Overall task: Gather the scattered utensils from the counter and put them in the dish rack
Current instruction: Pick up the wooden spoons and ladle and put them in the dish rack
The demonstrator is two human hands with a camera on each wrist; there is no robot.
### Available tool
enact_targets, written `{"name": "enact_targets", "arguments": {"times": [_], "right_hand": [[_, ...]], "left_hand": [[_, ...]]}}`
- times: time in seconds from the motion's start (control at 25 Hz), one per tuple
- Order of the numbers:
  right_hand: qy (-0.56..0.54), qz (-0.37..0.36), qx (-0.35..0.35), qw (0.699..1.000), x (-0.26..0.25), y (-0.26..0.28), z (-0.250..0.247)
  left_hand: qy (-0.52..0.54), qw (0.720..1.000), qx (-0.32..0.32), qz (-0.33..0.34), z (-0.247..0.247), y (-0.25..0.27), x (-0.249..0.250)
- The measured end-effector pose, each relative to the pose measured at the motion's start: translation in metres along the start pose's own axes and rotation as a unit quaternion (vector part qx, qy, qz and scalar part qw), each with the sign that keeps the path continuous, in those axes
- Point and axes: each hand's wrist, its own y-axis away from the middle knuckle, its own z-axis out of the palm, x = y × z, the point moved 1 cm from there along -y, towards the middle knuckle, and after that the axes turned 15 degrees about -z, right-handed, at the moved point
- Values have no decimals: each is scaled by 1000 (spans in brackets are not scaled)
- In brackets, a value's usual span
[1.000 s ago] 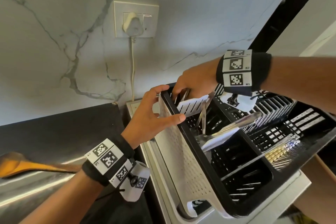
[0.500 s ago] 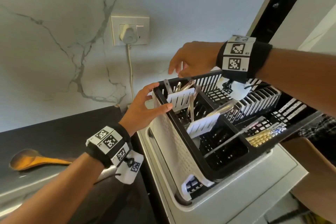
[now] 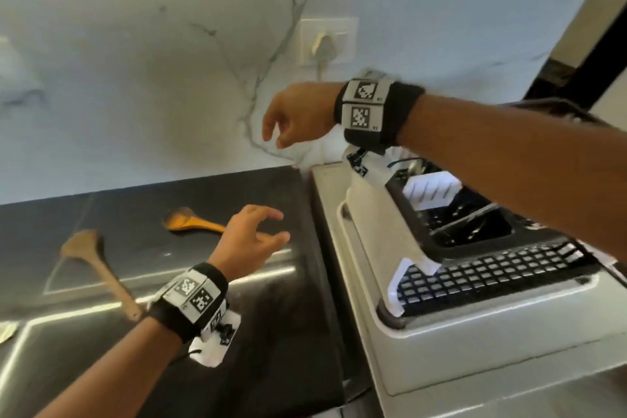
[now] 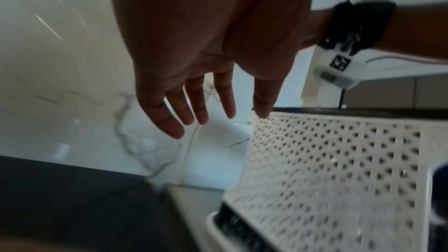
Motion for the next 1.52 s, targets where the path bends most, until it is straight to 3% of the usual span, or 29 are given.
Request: {"name": "enact_targets", "arguments": {"times": [0.2,0.4,0.52,0.64,0.76,0.84,0.92,1.08,1.16,1.24,1.32,1.4,1.52], "right_hand": [[-55,-37,-42,997,-61,-90,119],[-96,67,-27,993,-54,-145,232],[-93,154,-17,984,-45,-161,273],[-117,182,36,976,-46,-164,293],[-196,159,91,963,-80,-172,289],[-254,115,126,952,-126,-183,276],[-280,54,149,947,-180,-198,264],[-307,-60,164,935,-277,-229,259],[-321,-45,175,930,-295,-238,262],[-303,33,177,936,-284,-248,268],[-207,99,118,966,-259,-254,278],[-116,118,34,986,-244,-256,290],[-127,112,21,985,-246,-256,301]], "left_hand": [[-173,976,26,-130,-35,80,-147],[-194,948,50,-246,-74,133,-243],[-193,946,39,-258,-89,144,-275],[-179,958,21,-223,-98,141,-285],[-25,977,35,-207,-112,125,-288],[126,964,37,-231,-121,115,-282],[273,925,47,-261,-126,105,-274],[507,799,112,-303,-149,107,-283],[556,759,149,-304,-165,119,-297],[568,746,165,-308,-181,132,-314],[554,754,163,-313,-191,143,-329],[538,766,155,-315,-196,152,-339],[541,763,151,-319,-193,159,-344]]}}
